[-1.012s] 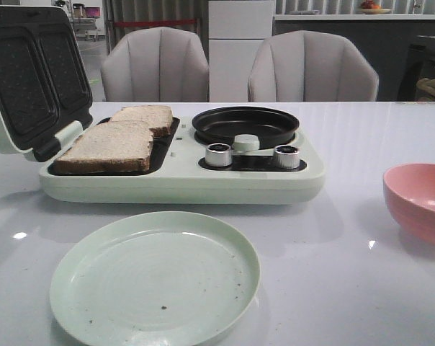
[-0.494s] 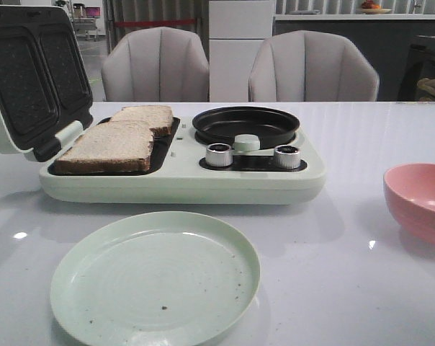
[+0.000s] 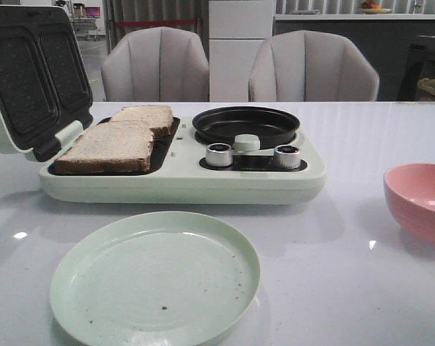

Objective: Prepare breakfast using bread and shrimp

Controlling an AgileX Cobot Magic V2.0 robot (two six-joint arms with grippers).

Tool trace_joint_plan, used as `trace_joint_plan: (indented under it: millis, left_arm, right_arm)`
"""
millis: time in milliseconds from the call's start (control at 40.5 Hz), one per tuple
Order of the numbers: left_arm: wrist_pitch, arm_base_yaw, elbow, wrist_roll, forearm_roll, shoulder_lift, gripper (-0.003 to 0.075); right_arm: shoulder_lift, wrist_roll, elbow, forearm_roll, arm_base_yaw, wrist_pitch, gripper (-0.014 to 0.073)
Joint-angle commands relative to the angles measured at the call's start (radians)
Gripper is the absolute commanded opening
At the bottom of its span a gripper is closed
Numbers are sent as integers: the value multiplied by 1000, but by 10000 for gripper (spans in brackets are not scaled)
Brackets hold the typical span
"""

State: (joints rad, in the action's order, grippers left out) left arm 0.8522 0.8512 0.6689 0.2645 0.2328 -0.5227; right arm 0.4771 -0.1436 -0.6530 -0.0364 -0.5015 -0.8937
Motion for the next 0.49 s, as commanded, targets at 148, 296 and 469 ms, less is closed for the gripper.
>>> trace_joint_plan:
  millis: [148,296,469]
  left_arm:
    - [131,4,97,4,98,-220,307]
    - [109,2,100,18,200,-353,114]
    - [93,-75,126,36,266,-467,104]
  right_arm:
    - [3,1,-28,-12,2,70,471]
    - [3,1,-28,-12,2,70,471]
    - [3,1,-28,-12,2,70,471]
